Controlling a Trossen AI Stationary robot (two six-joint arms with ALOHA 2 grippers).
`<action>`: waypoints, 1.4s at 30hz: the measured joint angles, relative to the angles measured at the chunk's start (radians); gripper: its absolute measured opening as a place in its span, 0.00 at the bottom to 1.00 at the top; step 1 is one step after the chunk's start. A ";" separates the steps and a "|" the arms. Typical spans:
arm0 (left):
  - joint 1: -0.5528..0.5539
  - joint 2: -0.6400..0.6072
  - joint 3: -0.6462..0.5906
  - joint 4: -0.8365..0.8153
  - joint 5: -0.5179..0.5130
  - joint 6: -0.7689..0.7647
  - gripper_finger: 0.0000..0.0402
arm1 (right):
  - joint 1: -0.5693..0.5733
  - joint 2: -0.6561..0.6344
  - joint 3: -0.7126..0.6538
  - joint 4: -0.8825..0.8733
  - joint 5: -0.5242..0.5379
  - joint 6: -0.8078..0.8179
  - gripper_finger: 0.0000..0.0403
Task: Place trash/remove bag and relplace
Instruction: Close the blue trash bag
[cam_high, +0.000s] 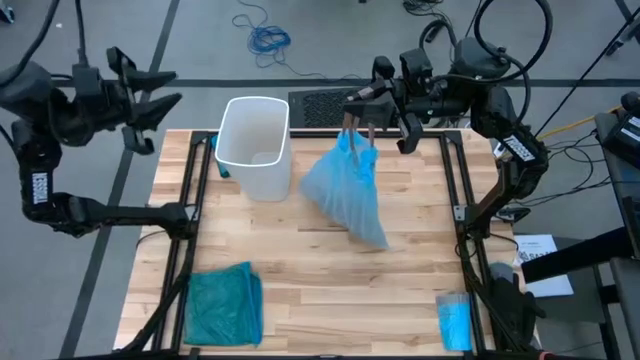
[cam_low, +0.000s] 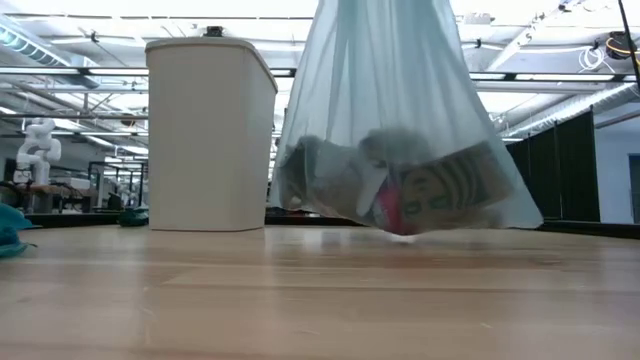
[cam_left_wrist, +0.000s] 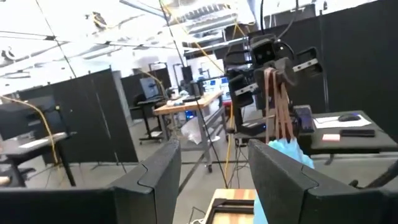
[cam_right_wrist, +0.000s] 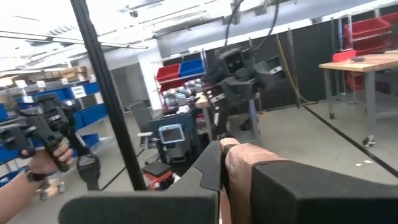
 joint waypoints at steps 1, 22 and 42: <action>0.000 0.000 0.000 0.002 -0.016 -0.018 0.46 | -0.006 0.000 0.000 -0.012 0.023 -0.003 0.00; 0.000 0.006 0.000 -0.022 -0.049 -0.105 0.46 | -0.356 -0.145 0.000 -0.242 0.211 -0.065 0.00; 0.000 0.026 0.000 -0.029 -0.050 -0.104 0.46 | -0.466 -0.199 0.002 -0.612 0.407 -0.138 0.00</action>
